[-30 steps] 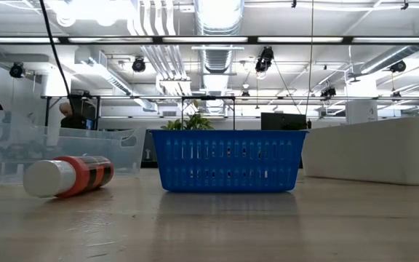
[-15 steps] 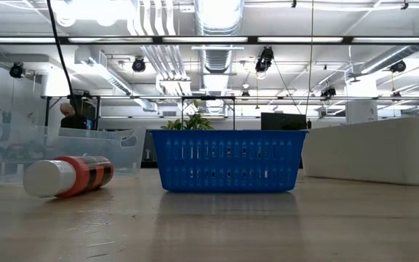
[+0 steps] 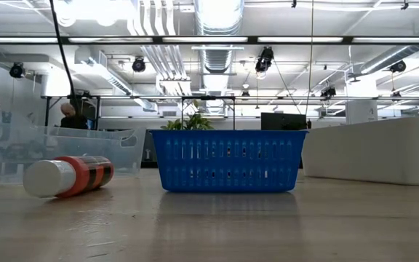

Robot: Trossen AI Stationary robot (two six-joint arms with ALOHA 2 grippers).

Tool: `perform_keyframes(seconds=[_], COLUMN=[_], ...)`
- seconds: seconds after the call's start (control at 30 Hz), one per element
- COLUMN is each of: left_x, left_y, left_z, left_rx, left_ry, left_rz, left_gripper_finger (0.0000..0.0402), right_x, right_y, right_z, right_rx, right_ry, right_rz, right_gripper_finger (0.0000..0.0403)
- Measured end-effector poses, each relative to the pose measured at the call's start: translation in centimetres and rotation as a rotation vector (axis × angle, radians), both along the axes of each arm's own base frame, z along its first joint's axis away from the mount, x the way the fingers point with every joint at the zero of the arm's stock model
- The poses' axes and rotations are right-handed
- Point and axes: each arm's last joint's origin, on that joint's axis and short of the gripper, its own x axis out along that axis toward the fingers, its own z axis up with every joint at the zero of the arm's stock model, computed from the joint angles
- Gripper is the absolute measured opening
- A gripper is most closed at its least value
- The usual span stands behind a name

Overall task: Pick & Place Paint Supplies
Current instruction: Put the eyelash brush in the white bin

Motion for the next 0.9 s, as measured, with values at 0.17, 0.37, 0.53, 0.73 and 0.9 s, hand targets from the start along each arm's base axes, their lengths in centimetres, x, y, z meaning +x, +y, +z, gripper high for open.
perform_keyframes(seconds=[0.17, 0.37, 0.53, 0.73, 0.9], left_x=[-0.5, -1.1, -1.9, -2.2, -2.5], left_y=[-1.3, -2.9, -4.5, -5.4, -5.9], left_z=[0.5, 1.0, 1.5, 1.3, 1.4], left_rx=[-0.016, -0.077, -0.116, -0.096, -0.079], left_ry=[-0.017, -0.094, -0.185, -0.243, -0.315], left_rz=[-0.011, 0.180, 0.304, 0.501, 0.593], left_gripper_finger=[0.0002, 0.0002, 0.0002, 0.0002, 0.0002], right_x=[-0.1, -0.5, -1.2, -2.2, -2.7], right_y=[-0.2, 0.0, 0.8, 1.9, 2.3], right_z=[-0.3, -0.2, -0.2, -0.4, -0.8], right_rx=[-0.078, -0.198, -0.295, -0.348, -0.373], right_ry=[0.031, -0.027, -0.058, -0.068, -0.073], right_rz=[-0.063, -0.219, -0.348, -0.423, -0.436], right_gripper_finger=[0.0141, 0.0141, 0.0141, 0.0141, 0.0141])
